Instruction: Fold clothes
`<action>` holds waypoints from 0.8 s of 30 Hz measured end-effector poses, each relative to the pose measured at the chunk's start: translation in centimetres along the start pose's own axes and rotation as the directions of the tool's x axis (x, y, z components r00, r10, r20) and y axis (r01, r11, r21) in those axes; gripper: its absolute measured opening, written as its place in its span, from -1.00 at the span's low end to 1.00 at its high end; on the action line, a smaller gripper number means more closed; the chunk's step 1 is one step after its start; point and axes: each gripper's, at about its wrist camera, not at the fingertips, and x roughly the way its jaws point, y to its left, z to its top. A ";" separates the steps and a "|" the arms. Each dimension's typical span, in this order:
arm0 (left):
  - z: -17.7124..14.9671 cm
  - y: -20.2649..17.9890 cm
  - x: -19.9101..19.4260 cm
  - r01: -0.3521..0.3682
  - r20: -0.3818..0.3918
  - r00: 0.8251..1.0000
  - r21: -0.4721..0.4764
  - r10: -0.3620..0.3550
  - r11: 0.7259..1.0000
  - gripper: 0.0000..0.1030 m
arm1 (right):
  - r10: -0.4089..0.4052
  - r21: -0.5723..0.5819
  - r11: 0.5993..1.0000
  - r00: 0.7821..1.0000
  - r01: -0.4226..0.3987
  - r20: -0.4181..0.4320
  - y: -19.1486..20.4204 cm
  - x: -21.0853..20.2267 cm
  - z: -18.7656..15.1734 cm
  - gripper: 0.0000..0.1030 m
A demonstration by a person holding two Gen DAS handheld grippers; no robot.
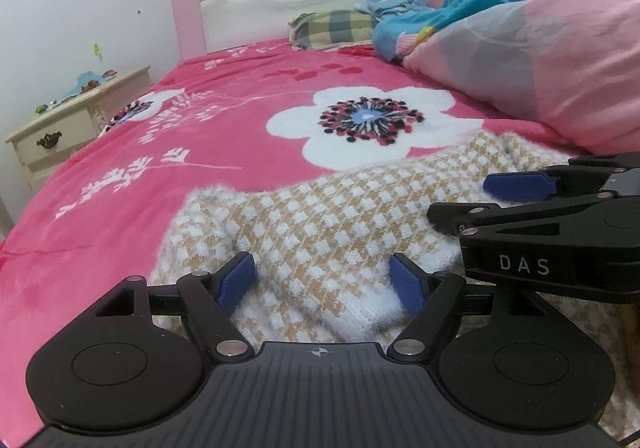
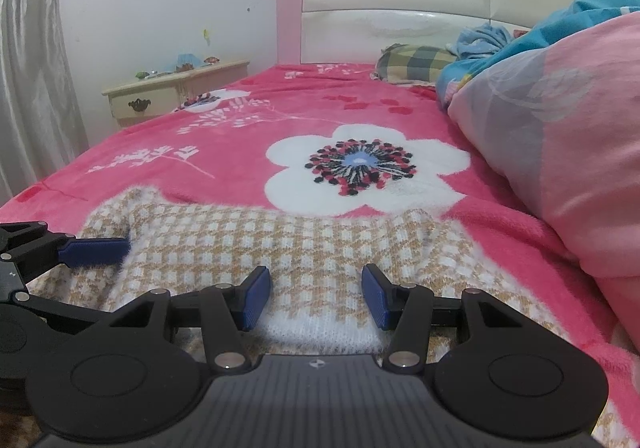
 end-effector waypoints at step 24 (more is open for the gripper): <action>0.0 -0.1 0.0 -0.002 0.003 1.000 0.005 0.002 1.000 0.48 | 0.006 -0.003 1.000 1.000 -0.006 0.006 -0.2 0.0 0.0 0.04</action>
